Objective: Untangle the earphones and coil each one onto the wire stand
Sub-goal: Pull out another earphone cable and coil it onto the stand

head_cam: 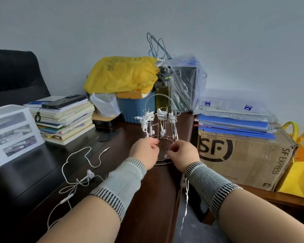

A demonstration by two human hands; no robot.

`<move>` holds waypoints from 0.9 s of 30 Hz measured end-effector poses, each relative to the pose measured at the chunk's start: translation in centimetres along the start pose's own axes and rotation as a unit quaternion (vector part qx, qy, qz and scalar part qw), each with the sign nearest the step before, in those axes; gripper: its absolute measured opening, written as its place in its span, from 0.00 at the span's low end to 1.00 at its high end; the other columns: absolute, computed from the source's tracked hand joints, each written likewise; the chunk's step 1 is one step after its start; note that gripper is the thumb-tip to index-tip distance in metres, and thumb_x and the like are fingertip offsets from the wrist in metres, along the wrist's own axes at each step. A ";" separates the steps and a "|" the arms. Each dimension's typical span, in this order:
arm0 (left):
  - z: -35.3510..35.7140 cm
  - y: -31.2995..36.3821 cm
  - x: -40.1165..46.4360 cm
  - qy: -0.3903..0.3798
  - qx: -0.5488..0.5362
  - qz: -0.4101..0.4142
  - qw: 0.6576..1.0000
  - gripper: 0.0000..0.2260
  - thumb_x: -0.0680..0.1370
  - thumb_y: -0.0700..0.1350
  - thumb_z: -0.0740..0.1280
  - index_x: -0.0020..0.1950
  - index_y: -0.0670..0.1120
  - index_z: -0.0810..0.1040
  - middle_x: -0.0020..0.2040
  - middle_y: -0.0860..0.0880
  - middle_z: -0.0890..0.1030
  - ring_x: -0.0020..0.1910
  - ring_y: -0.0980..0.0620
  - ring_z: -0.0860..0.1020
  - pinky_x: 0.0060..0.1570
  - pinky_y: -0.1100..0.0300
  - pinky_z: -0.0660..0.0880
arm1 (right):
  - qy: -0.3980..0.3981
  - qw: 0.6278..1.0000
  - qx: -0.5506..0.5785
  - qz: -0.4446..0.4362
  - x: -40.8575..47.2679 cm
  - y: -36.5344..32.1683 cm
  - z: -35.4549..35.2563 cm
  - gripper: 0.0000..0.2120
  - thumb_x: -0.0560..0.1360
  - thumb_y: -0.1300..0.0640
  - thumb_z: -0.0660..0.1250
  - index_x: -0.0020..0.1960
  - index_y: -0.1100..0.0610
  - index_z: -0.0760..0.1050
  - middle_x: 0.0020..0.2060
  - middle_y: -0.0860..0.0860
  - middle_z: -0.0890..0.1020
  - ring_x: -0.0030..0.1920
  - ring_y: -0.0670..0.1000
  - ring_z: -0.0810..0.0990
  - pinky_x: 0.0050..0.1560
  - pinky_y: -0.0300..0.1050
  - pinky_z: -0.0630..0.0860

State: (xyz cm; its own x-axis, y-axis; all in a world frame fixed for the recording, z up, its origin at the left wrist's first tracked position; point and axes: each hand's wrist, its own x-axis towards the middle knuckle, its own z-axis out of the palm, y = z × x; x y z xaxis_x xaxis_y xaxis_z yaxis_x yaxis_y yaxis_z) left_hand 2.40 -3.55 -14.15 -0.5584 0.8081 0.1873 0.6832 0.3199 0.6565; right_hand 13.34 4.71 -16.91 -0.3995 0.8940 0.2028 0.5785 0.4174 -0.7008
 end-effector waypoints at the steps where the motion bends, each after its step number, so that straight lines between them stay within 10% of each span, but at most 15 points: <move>1: 0.3 -0.1 -0.2 -0.002 0.044 0.009 0.999 0.15 0.79 0.44 0.62 0.65 0.51 0.77 0.56 0.52 0.83 0.53 0.50 0.80 0.52 0.61 0.76 | 0.004 1.000 0.023 0.001 0.0 0.2 0.1 0.02 0.72 0.56 0.71 0.44 0.51 0.78 0.38 0.45 0.80 0.41 0.45 0.77 0.38 0.33 0.69; 9: 0.4 -0.9 0.0 0.049 0.081 -0.026 0.995 0.02 0.76 0.47 0.67 0.45 0.52 0.75 0.47 0.53 0.80 0.49 0.50 0.78 0.46 0.62 0.70 | -0.026 0.997 0.069 -0.026 0.3 1.1 -0.2 0.07 0.71 0.59 0.71 0.37 0.50 0.78 0.36 0.43 0.80 0.41 0.45 0.79 0.46 0.37 0.75; 15: 1.4 -0.9 -0.4 -0.023 0.161 0.032 0.986 0.12 0.80 0.49 0.63 0.61 0.53 0.81 0.59 0.53 0.82 0.59 0.51 0.78 0.61 0.56 0.74 | -0.057 0.997 -0.024 -0.036 0.2 0.8 -0.7 0.08 0.74 0.62 0.67 0.44 0.50 0.80 0.47 0.48 0.83 0.46 0.44 0.78 0.49 0.34 0.73; 27: 2.9 -0.3 0.2 -0.011 0.243 0.083 0.966 0.12 0.80 0.53 0.61 0.50 0.51 0.83 0.45 0.51 0.82 0.48 0.48 0.80 0.42 0.59 0.73 | -0.092 0.986 -0.111 -0.088 0.1 0.2 -1.2 0.12 0.76 0.59 0.64 0.55 0.54 0.82 0.57 0.48 0.81 0.57 0.49 0.78 0.62 0.40 0.72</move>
State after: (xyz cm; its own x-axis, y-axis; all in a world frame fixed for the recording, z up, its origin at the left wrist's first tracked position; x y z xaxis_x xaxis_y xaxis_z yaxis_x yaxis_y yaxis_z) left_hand 3.39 -2.05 -16.43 -0.4154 0.8768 0.2424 0.9060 0.3748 0.1968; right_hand 14.28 5.10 -16.24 -0.6178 0.7686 0.1658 0.6224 0.6069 -0.4942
